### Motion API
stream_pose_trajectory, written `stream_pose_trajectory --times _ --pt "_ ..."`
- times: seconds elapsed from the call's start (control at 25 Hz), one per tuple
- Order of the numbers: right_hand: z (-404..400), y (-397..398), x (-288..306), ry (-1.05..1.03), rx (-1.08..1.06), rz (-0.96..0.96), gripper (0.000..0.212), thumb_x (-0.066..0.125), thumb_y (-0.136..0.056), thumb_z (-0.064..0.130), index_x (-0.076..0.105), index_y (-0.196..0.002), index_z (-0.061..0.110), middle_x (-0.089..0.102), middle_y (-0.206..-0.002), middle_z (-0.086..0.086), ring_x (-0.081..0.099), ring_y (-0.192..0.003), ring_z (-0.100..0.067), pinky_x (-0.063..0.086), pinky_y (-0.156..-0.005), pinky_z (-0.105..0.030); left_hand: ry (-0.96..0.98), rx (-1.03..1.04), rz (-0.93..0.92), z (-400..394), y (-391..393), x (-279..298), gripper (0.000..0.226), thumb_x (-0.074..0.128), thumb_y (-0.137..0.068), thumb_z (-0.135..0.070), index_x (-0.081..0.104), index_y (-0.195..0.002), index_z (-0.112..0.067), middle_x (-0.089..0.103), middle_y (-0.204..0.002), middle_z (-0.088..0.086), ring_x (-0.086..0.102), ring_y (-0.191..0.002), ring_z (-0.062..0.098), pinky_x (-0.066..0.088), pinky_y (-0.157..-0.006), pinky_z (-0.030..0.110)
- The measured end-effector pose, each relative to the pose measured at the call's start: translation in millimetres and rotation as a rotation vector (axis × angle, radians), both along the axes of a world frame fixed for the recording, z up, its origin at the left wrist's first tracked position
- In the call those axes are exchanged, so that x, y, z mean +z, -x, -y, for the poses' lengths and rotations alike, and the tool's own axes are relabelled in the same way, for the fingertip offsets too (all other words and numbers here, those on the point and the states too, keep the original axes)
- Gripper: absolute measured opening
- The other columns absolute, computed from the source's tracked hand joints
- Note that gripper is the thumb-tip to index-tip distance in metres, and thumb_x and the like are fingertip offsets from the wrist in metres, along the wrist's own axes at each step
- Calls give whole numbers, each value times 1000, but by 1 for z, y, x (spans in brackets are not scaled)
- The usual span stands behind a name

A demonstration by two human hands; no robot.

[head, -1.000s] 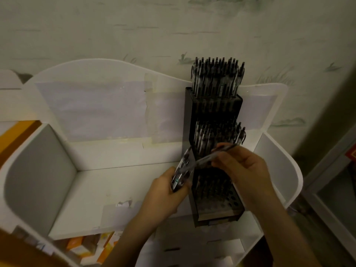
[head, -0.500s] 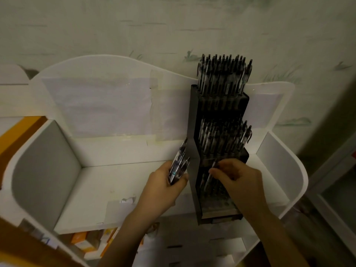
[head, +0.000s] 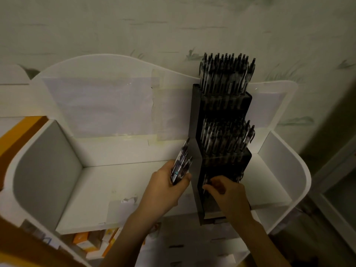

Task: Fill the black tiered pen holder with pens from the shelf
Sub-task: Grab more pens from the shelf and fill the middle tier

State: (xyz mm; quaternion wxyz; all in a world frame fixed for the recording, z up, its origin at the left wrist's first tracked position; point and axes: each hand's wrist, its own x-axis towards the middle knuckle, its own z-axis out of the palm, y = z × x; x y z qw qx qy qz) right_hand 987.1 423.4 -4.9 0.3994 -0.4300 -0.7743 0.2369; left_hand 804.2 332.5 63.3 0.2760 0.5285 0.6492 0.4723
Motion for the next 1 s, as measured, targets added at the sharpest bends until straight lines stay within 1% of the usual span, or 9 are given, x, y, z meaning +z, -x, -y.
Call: stream_pose_trajectory --times 0.12,0.24,0.32,0.44,0.52,0.68,0.76,0.88,1.0 --pt "-1 1 -3 -3 -3 5 21 81 -77 26 73 -90 13 73 -78 2 67 -71 -6 54 -68 -12 2 -13 6 -1 -1 -2 11 64 -91 -34 55 -96 -38 63 -70 -21 60 -47 6 46 -41 17" --pt "0 0 -1 18 -17 29 22 81 -77 27 73 -92 13 73 -81 1 67 -73 -6 49 -68 -6 0 -33 24 -1 -5 -3 14 64 -91 -33 55 -98 -40 64 -74 -13 61 -49 7 47 -41 17" --pt "3 -1 8 53 -23 23 25 82 -76 28 72 -95 14 72 -83 4 68 -76 -6 51 -70 -7 1 -42 25 -2 -7 -4 16 65 -91 -32 54 -99 -41 64 -75 -8 61 -51 8 48 -42 18" --pt "8 -6 31 27 -72 -54 27 83 -74 29 71 -96 20 70 -80 11 67 -71 0 53 -68 -9 6 -50 18 -2 -9 -5 16 65 -91 -32 55 -99 -41 63 -74 -6 61 -51 8 48 -42 18" --pt "11 -8 49 -4 -77 -142 18 79 -78 28 71 -93 23 70 -77 15 67 -71 0 53 -67 -9 9 -57 21 -3 -11 -5 16 65 -90 -32 55 -100 -40 63 -73 -6 61 -50 8 48 -42 18" --pt "21 2 77 335 142 -251 10 72 -84 24 72 -91 32 73 -84 21 67 -81 3 50 -67 -8 13 -87 29 -6 -19 -5 15 65 -90 -33 56 -100 -39 64 -74 -5 61 -49 8 48 -42 19" --pt "26 10 81 490 218 -328 9 73 -83 21 73 -87 29 74 -82 18 68 -78 3 49 -63 -7 13 -101 26 -7 -22 -6 13 64 -90 -34 58 -101 -35 65 -73 -4 61 -49 9 50 -42 21" --pt "27 13 83 569 189 -414 9 74 -82 15 76 -81 24 75 -74 9 67 -66 1 49 -58 -9 11 -103 20 -7 -24 -7 13 65 -89 -32 58 -100 -33 65 -73 -4 61 -50 10 51 -43 23" --pt "22 8 87 670 156 -519 11 69 -85 13 78 -85 19 76 -82 -4 70 -74 -15 56 -64 -19 21 -92 21 -6 -21 -4 16 69 -86 -32 58 -98 -35 66 -74 -12 61 -50 8 49 -41 21"
